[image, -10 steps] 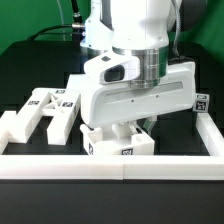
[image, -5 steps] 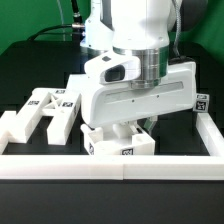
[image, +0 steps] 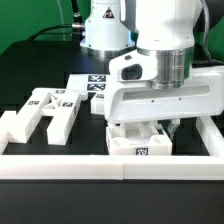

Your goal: Assemble chair

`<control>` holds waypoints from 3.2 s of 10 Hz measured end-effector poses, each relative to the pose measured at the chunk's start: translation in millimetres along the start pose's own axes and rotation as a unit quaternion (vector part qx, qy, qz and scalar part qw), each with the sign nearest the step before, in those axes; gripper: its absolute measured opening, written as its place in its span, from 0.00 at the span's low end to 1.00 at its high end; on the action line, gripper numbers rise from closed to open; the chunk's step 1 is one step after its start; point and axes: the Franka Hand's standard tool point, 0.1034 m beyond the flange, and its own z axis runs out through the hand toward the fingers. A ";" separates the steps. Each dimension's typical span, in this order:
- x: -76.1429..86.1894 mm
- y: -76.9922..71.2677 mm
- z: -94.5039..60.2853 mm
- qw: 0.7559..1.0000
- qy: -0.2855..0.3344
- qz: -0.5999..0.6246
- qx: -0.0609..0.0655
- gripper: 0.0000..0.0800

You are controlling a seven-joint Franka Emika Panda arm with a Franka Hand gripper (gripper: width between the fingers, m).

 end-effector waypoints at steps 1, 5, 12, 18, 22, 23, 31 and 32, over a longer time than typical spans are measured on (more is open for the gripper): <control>0.0 -0.1 0.0 1.000 0.000 0.000 0.000 0.04; 15.0 -17.8 1.4 0.999 0.002 0.035 0.008 0.04; 35.3 -53.8 0.7 0.998 0.004 0.062 0.017 0.04; 33.5 -30.9 -0.2 0.998 0.004 0.068 0.004 0.56; 31.8 -22.4 -33.1 0.999 0.016 0.049 0.003 0.81; 26.0 -23.3 -42.7 0.999 0.017 0.039 0.002 0.81; -26.1 -15.3 -47.8 1.000 0.009 0.015 -0.003 0.81; -38.7 -7.6 -48.6 1.000 0.013 -0.007 -0.005 0.81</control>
Offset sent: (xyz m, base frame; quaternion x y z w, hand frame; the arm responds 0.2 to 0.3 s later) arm 0.0186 0.0207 -0.0190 0.0221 -0.0191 0.0905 0.9955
